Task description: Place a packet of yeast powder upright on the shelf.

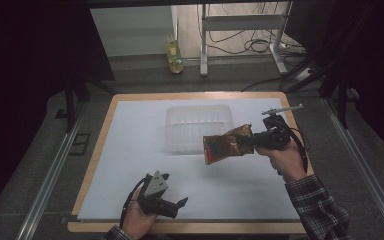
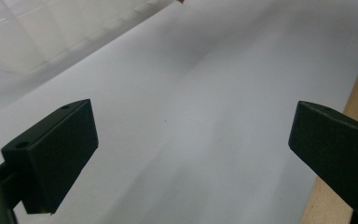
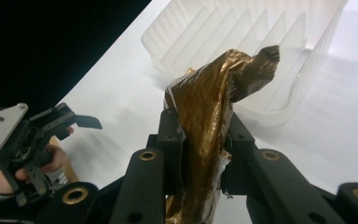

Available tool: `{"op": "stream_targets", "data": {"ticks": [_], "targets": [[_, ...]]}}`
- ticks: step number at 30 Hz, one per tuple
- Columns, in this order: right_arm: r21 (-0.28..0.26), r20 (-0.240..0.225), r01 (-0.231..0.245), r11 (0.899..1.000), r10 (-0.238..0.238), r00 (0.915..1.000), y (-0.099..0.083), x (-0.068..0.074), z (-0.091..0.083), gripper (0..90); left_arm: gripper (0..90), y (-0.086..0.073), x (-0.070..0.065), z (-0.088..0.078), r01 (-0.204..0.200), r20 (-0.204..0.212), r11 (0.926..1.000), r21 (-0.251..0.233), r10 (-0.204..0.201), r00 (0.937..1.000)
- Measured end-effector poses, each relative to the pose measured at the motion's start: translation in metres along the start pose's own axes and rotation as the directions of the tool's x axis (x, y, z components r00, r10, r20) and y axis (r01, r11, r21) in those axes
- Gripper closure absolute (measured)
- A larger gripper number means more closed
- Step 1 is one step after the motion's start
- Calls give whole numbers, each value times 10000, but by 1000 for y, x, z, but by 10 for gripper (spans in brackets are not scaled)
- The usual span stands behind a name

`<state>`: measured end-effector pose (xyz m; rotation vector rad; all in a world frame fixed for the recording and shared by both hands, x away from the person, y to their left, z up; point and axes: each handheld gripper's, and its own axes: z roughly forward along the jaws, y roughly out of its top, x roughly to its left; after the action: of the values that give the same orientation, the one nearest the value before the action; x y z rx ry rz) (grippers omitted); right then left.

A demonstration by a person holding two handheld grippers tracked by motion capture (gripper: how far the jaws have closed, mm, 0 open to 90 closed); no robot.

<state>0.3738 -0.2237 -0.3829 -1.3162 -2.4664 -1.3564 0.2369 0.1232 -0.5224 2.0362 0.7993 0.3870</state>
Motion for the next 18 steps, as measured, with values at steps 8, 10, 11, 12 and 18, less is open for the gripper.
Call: {"op": "stream_targets", "data": {"ticks": [8,10,11,12,18], "targets": [[-95,289,-126,9999,129,9995,15,-3,1,734,2,0,0,-1,-93,-65,9999,-61,93,9999],[-134,385,-153,9998,158,9991,20,-4,1,734,0,0,1,-2,-94,-74,9999,-127,93,9999],[-158,429,-156,9998,163,9989,23,-5,0,734,0,0,1,-2,-98,-95,9998,-158,96,9999],[-175,497,-159,9997,168,9986,25,-5,0,734,0,0,1,-2,-106,-116,9998,-151,104,9999],[-250,836,-200,9995,220,9963,38,-9,1,734,0,-1,1,-1,-185,-197,9998,-58,184,9996]]}}
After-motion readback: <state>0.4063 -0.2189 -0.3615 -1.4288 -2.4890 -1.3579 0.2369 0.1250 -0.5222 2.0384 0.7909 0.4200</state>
